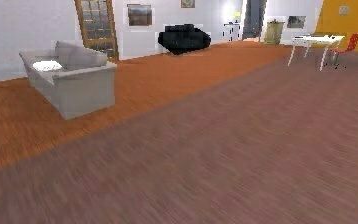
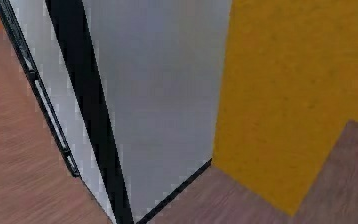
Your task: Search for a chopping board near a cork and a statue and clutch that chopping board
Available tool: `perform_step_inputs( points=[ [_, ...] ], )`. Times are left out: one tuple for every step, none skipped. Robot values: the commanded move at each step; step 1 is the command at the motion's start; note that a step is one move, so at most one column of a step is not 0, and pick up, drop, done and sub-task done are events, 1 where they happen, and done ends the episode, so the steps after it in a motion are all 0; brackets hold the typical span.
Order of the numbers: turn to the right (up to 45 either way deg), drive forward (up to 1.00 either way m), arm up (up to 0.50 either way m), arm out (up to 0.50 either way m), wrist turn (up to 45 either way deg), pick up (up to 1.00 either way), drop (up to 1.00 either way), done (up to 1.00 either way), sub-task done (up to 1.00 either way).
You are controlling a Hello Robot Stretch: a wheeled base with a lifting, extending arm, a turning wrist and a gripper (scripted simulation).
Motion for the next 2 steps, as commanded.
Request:
perform_step_inputs(
  points=[
    [0.0,0.05,0.00,0.00,0.0,0.00,0.00,0.00,0.00],
    [0.0,0.45,0.00,0.00,0.0,0.00,0.00,0.00,0.00]
  ],
)
